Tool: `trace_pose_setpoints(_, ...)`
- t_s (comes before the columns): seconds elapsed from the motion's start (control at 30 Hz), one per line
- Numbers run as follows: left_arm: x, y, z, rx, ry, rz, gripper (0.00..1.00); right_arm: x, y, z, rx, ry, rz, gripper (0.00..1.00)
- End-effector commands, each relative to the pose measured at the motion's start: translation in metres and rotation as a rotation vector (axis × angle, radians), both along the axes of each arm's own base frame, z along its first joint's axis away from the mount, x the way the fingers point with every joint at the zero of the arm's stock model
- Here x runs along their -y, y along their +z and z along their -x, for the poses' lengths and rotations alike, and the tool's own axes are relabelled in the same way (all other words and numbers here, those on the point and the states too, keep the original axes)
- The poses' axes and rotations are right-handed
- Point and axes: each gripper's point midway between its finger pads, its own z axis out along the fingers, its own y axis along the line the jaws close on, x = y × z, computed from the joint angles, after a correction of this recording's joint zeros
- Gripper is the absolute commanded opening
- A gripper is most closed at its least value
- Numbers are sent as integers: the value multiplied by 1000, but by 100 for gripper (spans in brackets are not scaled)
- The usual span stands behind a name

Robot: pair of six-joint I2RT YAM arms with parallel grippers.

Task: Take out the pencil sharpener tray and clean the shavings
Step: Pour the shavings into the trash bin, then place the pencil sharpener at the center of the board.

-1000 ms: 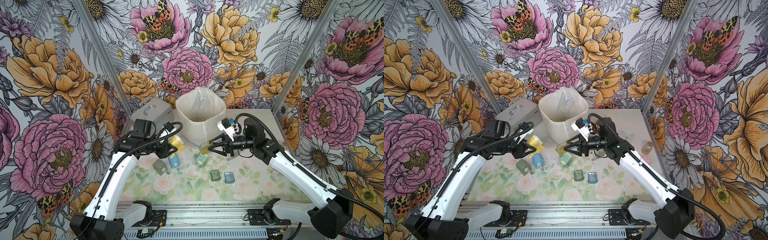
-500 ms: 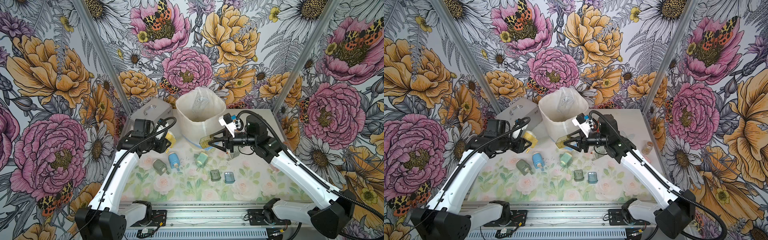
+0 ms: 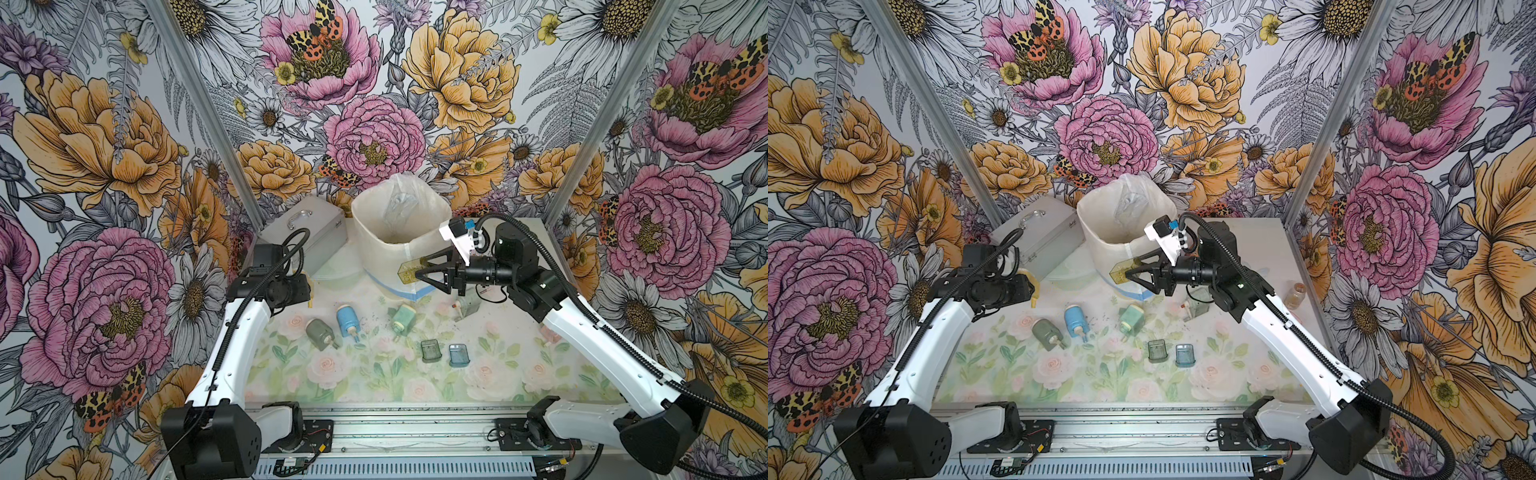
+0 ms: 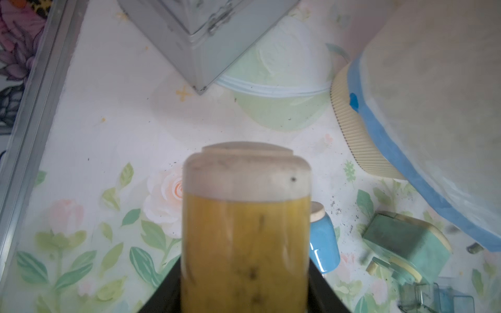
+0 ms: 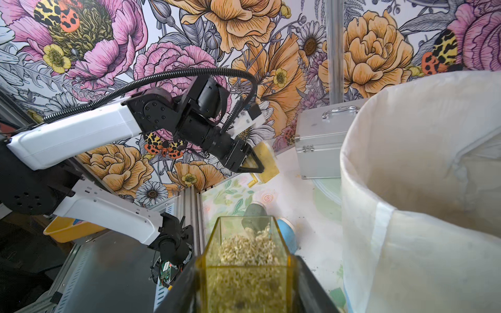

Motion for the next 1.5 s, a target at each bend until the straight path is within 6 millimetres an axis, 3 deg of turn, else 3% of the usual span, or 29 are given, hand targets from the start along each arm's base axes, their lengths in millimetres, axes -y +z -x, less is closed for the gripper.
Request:
trace_pose_setpoints(0.0,-11,7,2,50,108,-7,0,-4,9,-10,-5,-33,-10,29)
trace_pose_setpoints(0.3,-46,2,27,69,264,-143,0,-17,19,-26,-28,-55,-19,29)
trace_pose_setpoints(0.5,-62,-18,42,11,413,-120,0,-27,30,-35,-43,-59,-35,29)
trace_pose_setpoints(0.9,-55,-70,63,-150,586,48,0,-38,59,-51,-43,-102,-80,29)
trace_pose_setpoints(1.2,-54,-84,81,-169,658,37,0,-44,62,-75,-90,-163,-97,29)
trace_pose_setpoints(1.47,-36,-103,95,-190,667,-22,0,-52,63,-91,-158,-185,-119,29)
